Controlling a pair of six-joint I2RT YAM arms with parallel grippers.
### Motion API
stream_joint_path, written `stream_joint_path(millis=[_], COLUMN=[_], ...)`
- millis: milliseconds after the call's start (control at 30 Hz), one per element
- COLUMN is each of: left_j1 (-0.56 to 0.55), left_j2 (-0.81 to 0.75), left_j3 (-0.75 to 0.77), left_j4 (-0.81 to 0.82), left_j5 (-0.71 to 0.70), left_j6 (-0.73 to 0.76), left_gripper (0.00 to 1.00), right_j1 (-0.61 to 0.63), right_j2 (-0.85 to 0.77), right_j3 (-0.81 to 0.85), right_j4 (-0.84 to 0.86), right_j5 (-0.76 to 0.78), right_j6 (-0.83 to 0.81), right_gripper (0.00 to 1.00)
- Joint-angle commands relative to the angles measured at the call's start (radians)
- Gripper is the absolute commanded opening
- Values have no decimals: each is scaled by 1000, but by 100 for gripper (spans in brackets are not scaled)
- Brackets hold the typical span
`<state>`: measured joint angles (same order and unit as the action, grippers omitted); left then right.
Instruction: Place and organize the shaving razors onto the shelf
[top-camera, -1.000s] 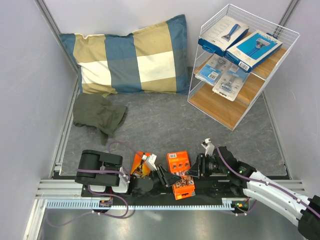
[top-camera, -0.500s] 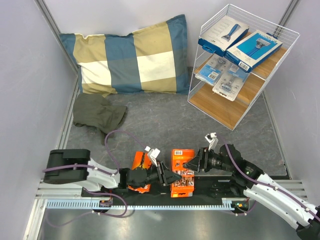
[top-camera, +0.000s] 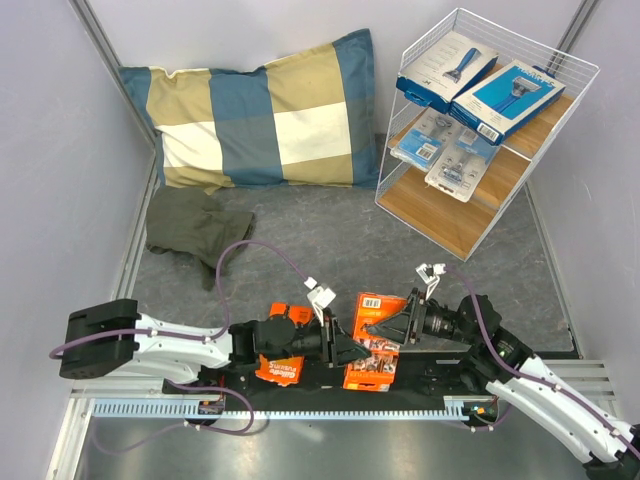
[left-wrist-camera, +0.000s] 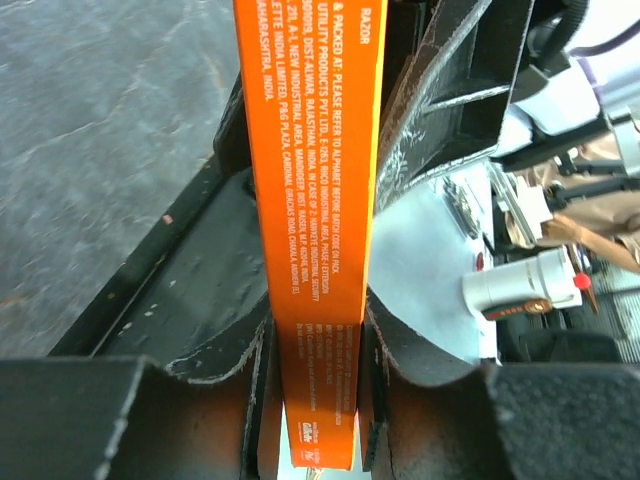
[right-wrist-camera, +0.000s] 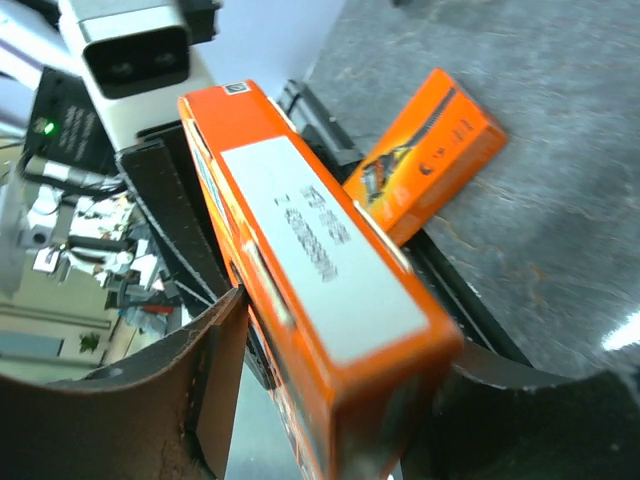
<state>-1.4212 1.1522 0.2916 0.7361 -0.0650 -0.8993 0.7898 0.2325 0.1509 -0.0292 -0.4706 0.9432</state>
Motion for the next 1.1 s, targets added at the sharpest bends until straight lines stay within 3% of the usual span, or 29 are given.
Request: stream_joint_path(millis=[0,167,333,467,667,900,1000,1067], left_j1=[11,39,88,146,251,362,405,432], left_j2=[-5,-34,-104,-178,-273,-305,-310,-307], left_j3=[109,167,236,259,261,207,149,106], left_j4=[39,-137,-357,-472,-576,-619,-552,-413], left_j5=[148,150,94,68,31,-32,-13,34], left_j6=[82,122,171,189,189,56,-7,-42], left_gripper=[31,46,82,96,100,100,100,100], right_j1=[11,11,11,11,11,11,11,11], right_j2=[-1,45,83,163,209,85,25,-13], right_j3=[36,87,147,209,254,239,223,205], right_j4=[97,83,77,69,55,101,123,153], right_j5=[-40,-2,70,142,389,725,819,851], right_j6=[-12,-53,-112,-150,-118,-63,-58,-57], right_gripper=[37,24,15,10,3,0,0,0])
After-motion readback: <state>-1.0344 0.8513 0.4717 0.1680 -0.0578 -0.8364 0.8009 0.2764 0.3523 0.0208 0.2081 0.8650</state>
